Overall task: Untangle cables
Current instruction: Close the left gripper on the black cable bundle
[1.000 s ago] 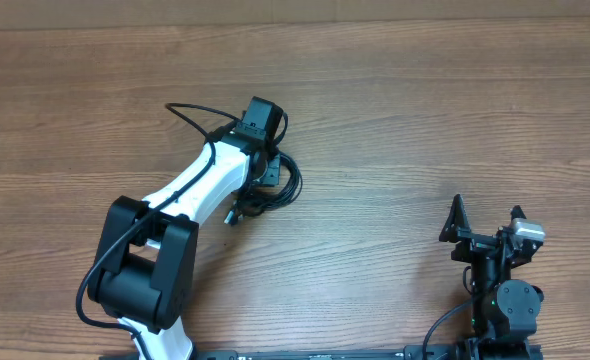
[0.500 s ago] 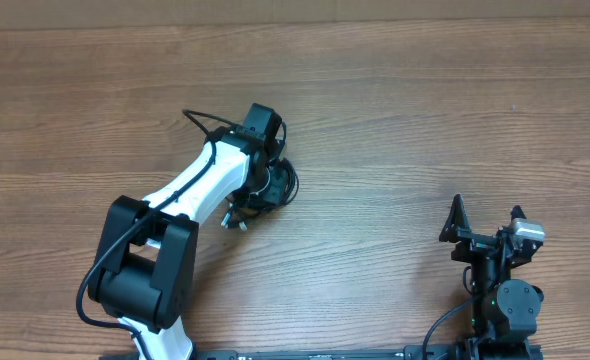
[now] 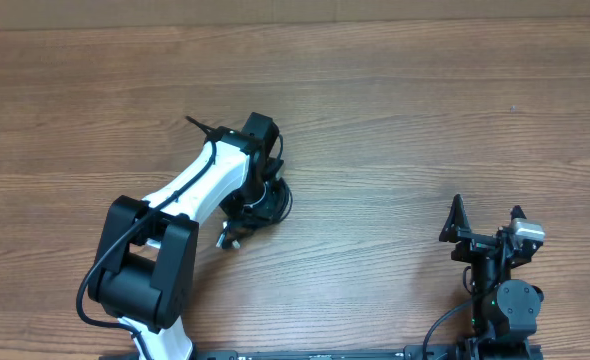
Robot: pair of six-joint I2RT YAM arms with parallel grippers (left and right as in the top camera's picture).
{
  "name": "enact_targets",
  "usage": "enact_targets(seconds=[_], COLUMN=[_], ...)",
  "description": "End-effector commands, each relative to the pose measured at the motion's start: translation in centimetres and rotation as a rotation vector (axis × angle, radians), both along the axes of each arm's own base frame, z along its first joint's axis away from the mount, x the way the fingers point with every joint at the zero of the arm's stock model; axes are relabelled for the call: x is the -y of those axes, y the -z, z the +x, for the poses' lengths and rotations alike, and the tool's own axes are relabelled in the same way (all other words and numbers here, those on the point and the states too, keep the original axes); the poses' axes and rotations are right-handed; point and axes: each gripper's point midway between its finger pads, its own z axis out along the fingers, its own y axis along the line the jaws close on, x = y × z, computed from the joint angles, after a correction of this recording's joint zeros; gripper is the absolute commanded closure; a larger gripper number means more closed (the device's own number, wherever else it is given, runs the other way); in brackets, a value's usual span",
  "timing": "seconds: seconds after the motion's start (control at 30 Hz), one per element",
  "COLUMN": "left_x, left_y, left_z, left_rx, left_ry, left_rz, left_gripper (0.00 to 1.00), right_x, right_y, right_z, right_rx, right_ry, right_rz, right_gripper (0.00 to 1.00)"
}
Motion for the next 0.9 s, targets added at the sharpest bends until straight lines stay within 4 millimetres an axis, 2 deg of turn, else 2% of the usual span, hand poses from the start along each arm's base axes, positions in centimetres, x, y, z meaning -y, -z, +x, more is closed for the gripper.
enact_targets(seconds=[0.0, 0.03, 0.13, 0.33, 0.37, 0.43, 0.47, 0.57, 0.6, 0.7, 0.77, 0.87], left_x=[0.4, 0.5, 0.8, 1.6, 1.5, 1.0, 0.6, -0.5, -0.7, -1.3, -1.6, -1.9], left_y=[-0.3, -0.5, -1.6, -5.5, -5.7, -6.0, -6.1, -5.7, -5.4, -4.1, -3.4, -1.6], left_z=[0.3, 0.5, 1.2, 3.2, 3.0, 1.7, 0.6, -1.7, -2.1, -3.7, -4.2, -3.9], left_rx=[-0.007, -0.001, 0.010, 0.053, 0.045, -0.012, -0.057, -0.146, -0.161, -0.211, -0.224, -0.185], left_ry=[-0.004, -0.004, -0.005, -0.009, -0.009, -0.010, -0.016, -0.041, -0.052, -0.058, -0.059, -0.055], left_rz=[-0.011, -0.014, -0.019, -0.037, -0.034, -0.010, 0.011, 0.061, 0.071, 0.095, 0.101, 0.108], left_gripper=[0.74, 0.74, 0.96, 0.96, 0.94, 0.78, 0.75, 0.72, 0.69, 0.67, 0.65, 0.60], right_x=[0.1, 0.1, 0.1, 0.1, 0.1, 0.1, 0.1, 0.1, 0.1, 0.1, 0.1, 0.1], right_y=[-1.1, -1.1, -1.1, -1.1, -1.1, -1.1, -1.1, -1.1, -1.1, -1.1, -1.1, -1.1], right_z=[-0.2, -0.2, -0.2, -0.2, -0.2, -0.2, -0.2, -0.2, -0.2, -0.2, -0.2, -0.2], right_rx=[0.030, 0.030, 0.030, 0.030, 0.030, 0.030, 0.030, 0.030, 0.030, 0.030, 0.030, 0.030], right_ry=[0.005, 0.005, 0.005, 0.005, 0.005, 0.005, 0.005, 0.005, 0.005, 0.005, 0.005, 0.005], right_rz=[-0.004, -0.003, -0.003, -0.003, -0.003, -0.003, -0.003, -0.003, -0.003, -0.003, -0.004, -0.004], right_gripper=[0.00, 0.00, 0.00, 0.00, 0.00, 0.00, 0.00, 0.00, 0.00, 0.00, 0.00, 0.00])
